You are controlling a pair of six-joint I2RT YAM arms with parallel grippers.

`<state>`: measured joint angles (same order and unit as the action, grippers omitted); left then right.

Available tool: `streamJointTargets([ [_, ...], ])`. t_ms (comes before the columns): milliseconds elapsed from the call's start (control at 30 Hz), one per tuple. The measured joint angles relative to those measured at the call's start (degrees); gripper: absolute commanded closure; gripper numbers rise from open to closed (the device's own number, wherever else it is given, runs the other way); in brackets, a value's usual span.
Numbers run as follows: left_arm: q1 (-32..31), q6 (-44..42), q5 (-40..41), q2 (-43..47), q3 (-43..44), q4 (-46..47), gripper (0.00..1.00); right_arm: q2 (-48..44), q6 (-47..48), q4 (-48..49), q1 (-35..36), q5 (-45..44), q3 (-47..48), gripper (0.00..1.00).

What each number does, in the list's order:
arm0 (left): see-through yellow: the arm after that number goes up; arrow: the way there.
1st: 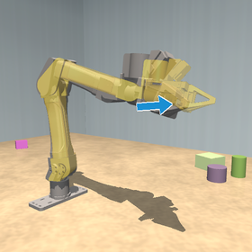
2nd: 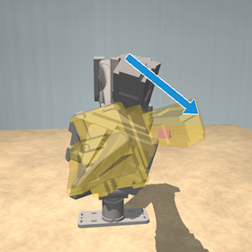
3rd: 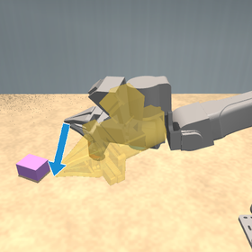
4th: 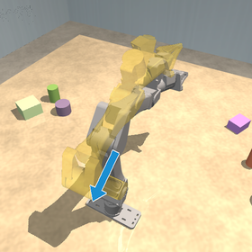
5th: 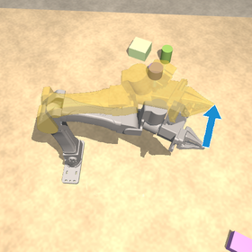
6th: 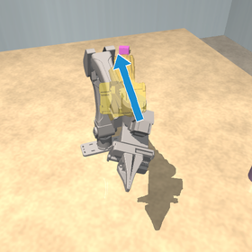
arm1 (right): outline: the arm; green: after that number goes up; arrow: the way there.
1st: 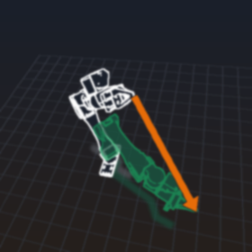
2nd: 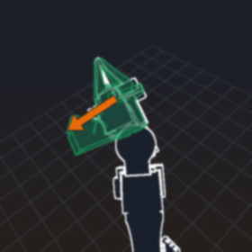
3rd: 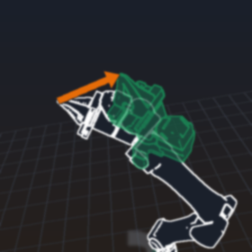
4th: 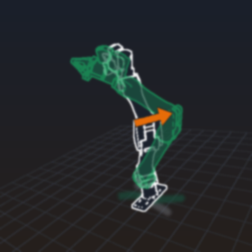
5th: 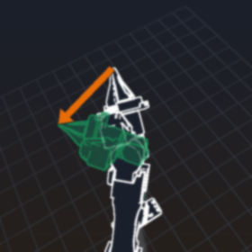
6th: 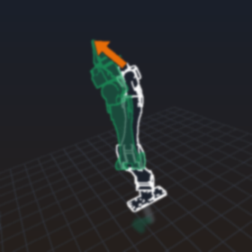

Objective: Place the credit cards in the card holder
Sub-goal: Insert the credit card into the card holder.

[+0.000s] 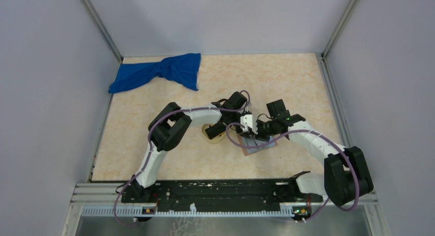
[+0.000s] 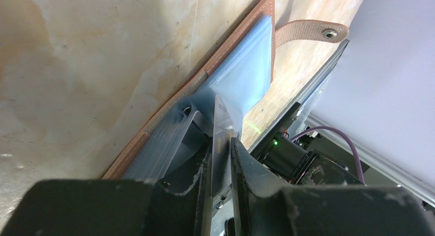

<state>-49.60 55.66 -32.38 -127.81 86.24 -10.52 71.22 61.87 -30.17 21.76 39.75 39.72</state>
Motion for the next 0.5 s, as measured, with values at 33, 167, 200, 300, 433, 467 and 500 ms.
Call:
streamJointTargets([
  [33,0.0,0.0,-0.1,0.0,0.0,0.0,0.74,0.3,-0.8,0.9,0.0,-1.0,0.0,0.88],
  [167,0.0,0.0,-0.1,0.0,0.0,0.1,0.74,1.2,-3.6,2.0,0.3,-3.0,-0.2,0.88],
  [200,0.0,0.0,-0.1,0.0,0.0,0.0,0.74,1.3,-4.0,2.3,0.4,-3.4,-0.4,0.89],
  [300,0.0,0.0,-0.2,-0.1,0.1,0.0,0.73,1.9,-5.1,2.7,0.4,-4.6,-0.7,0.90],
  [433,0.0,0.0,-0.2,-0.1,0.2,0.0,0.72,3.1,-6.1,2.8,0.4,-5.7,-0.7,0.91],
  [467,0.0,0.0,-0.2,-0.1,0.2,0.0,0.72,3.1,-6.2,2.8,0.4,-5.8,-0.7,0.91],
  [500,0.0,0.0,-0.2,-0.1,0.2,0.0,0.72,3.1,-6.5,2.8,0.4,-6.0,-0.7,0.91],
])
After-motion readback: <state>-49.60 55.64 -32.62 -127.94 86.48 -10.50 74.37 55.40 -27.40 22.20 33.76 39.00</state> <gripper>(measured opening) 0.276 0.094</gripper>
